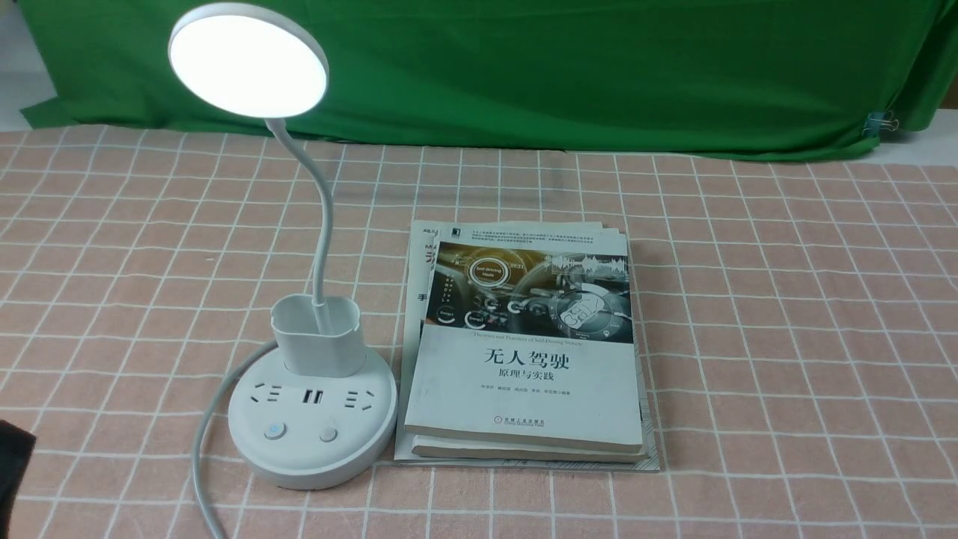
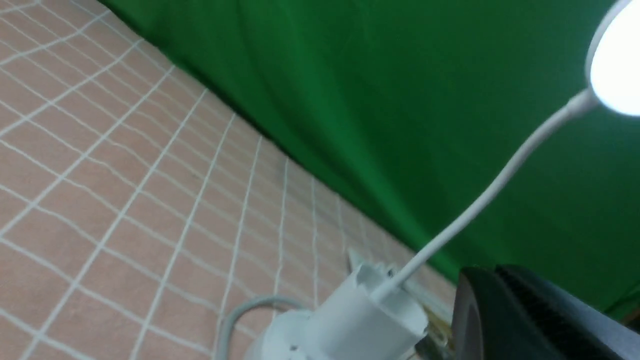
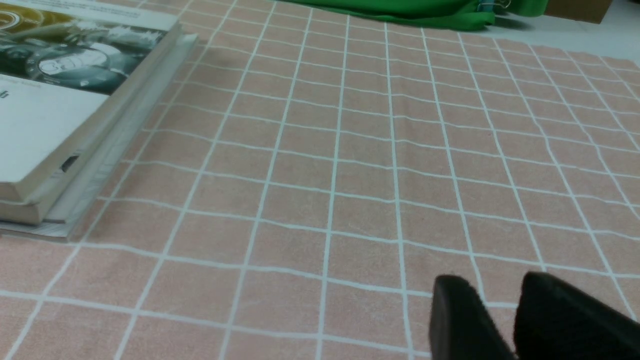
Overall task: Turn off the table lamp on the pink coffee tablecloth by hand.
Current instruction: 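Press the power button on the round power strip under the lamp with the left gripper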
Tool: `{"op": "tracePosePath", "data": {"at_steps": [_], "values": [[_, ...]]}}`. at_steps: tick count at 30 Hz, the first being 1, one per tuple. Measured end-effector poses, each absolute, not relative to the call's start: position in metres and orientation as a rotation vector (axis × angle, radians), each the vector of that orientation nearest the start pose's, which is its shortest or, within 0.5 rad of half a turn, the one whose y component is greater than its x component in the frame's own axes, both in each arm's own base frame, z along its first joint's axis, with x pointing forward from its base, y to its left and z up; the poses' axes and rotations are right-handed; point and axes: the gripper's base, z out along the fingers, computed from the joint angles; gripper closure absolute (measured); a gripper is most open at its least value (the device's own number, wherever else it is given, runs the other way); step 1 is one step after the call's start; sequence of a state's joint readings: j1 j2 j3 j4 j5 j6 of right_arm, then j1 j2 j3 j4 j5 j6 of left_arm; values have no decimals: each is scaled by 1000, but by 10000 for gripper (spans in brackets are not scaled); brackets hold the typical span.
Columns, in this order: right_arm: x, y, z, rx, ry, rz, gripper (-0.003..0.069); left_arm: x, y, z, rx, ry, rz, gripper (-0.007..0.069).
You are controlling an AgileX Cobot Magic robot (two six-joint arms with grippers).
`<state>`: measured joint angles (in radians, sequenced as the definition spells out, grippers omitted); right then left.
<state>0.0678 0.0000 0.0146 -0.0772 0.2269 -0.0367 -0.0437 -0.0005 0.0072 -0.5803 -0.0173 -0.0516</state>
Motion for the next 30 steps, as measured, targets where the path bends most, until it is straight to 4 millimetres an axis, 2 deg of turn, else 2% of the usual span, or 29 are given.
{"op": "tracePosePath", "data": {"at_steps": [2, 5, 7, 8, 11, 13, 14, 15, 18, 19, 20, 24, 25, 26, 30], "values": [[56, 2, 188, -142, 1719, -48, 419, 56, -1, 214, -476, 1406, -567, 620], [56, 2, 188, -142, 1719, -48, 419, 56, -5, 214, -474, 1461, -609, 620], [56, 2, 188, -142, 1719, -48, 419, 55, -8, 226, -441, 1507, -624, 620], [56, 2, 188, -142, 1719, -48, 419, 56, -13, 241, -384, 1607, -610, 620], [56, 2, 188, -142, 1719, -48, 419, 64, -19, 266, -301, 1806, -565, 620], [56, 2, 188, -142, 1719, -48, 419, 80, -22, 282, -218, 2007, -490, 620], [56, 2, 188, -142, 1719, -48, 419, 79, -23, 280, -207, 2023, -483, 620], [56, 2, 188, -142, 1719, -48, 419, 98, -25, 287, -117, 2211, -421, 620], [56, 2, 188, -142, 1719, -48, 419, 128, -28, 284, 14, 2450, -370, 620], [56, 2, 188, -142, 1719, -48, 419, 130, -28, 284, 13, 2459, -368, 620], [56, 2, 188, -142, 1719, -48, 419, 148, -30, 279, 60, 2551, -364, 620], [56, 2, 188, -142, 1719, -48, 419, 187, -46, 261, 191, 2708, -356, 621], [56, 2, 188, -142, 1719, -48, 419, 188, -47, 259, 200, 2719, -355, 622], [56, 2, 188, -142, 1719, -48, 419, 203, -59, 249, 275, 2780, -342, 624], [56, 2, 188, -142, 1719, -48, 419, 228, -87, 235, 429, 2859, -297, 628]]}}
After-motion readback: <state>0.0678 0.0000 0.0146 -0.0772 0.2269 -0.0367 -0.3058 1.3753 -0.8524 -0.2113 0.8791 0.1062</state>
